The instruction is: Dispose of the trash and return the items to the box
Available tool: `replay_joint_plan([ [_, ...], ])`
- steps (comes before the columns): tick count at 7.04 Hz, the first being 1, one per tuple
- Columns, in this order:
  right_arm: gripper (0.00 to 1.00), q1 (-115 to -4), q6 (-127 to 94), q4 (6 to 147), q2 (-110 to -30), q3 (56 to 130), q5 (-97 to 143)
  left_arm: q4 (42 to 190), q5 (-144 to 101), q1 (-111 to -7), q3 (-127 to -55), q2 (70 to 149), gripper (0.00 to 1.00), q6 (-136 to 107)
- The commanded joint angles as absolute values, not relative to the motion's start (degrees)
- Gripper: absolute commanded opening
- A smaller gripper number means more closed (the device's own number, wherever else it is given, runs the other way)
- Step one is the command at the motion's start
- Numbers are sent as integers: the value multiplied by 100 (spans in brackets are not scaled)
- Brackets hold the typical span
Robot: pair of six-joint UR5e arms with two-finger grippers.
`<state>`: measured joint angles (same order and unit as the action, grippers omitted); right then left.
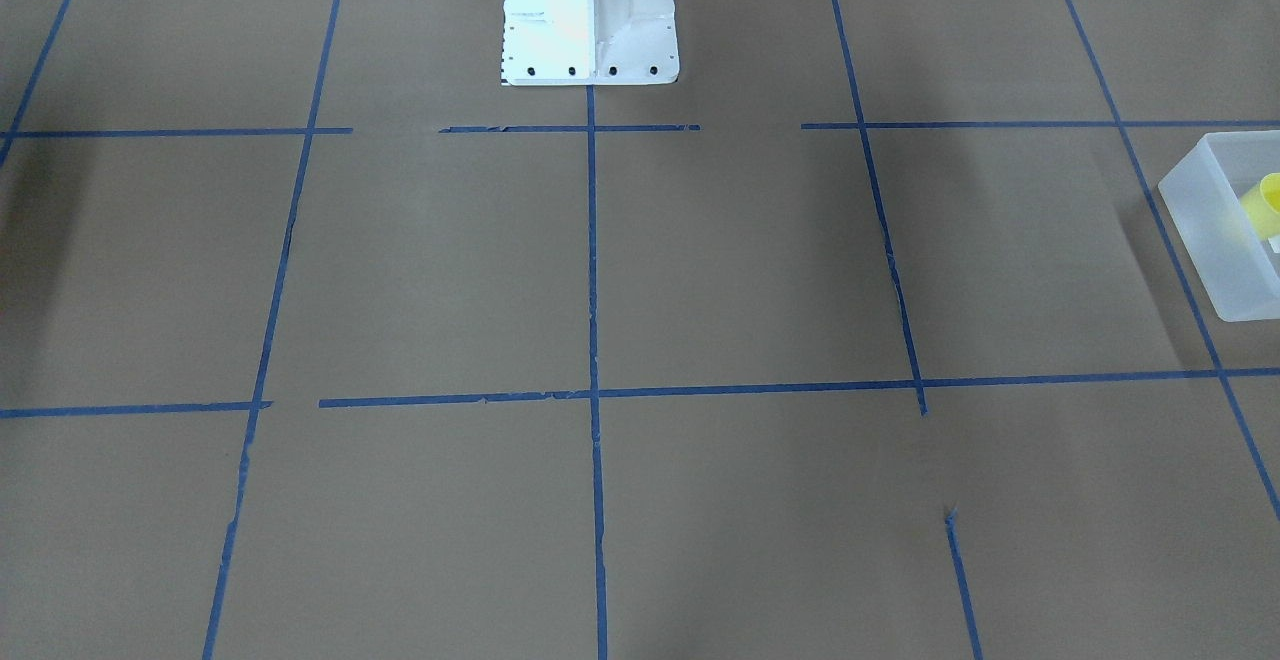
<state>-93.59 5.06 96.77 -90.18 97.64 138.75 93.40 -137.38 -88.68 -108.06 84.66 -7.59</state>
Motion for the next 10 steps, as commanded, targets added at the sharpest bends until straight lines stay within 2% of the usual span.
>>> replay_joint_plan([
  [1, 100, -9282, 483, 9677, -9009, 9765, 13895, 9343, -13755, -8859, -10802, 8341, 100, -747],
  [5, 100, -8913, 194, 9642, -9017, 9878, 13834, 9805, -13728, -8657, -10249, 8297, 100, -380],
  [10, 100, -8509, -132, 9624, -9009, 10098, 13406, 9906, -13729, -8657, -10239, 8183, 100, -378],
])
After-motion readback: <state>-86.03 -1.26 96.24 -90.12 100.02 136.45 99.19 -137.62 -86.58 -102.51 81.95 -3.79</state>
